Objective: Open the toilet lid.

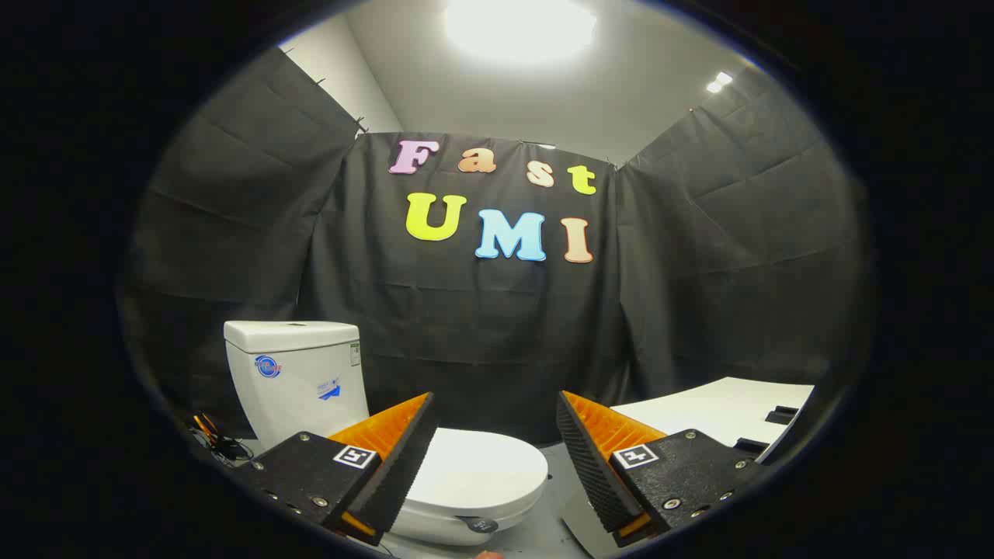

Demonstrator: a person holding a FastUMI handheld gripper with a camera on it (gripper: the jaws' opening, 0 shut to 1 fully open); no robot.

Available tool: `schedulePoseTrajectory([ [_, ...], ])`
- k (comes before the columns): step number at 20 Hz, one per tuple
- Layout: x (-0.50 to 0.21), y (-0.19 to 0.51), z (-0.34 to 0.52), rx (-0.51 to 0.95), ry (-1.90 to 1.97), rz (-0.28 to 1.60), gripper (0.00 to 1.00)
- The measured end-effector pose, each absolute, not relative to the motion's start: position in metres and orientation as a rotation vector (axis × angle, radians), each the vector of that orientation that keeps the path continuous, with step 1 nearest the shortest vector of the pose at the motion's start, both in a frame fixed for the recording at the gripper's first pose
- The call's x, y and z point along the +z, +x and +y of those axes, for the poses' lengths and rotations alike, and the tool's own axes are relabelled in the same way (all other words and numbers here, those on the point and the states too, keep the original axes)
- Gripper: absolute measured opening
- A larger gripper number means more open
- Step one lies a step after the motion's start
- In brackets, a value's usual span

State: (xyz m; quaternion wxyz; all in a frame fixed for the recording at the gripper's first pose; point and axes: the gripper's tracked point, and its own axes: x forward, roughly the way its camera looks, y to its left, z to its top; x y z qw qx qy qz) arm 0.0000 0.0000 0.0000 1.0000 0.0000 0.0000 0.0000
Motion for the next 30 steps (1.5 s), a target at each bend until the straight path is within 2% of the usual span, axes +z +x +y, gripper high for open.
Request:
schedulePoseTrajectory([
  [23,-0.003,0.000,0.001,0.002,-0.002,0.000,0.95],
  [30,-0.024,0.008,0.000,-0.004,0.077,0.037,0.95],
])
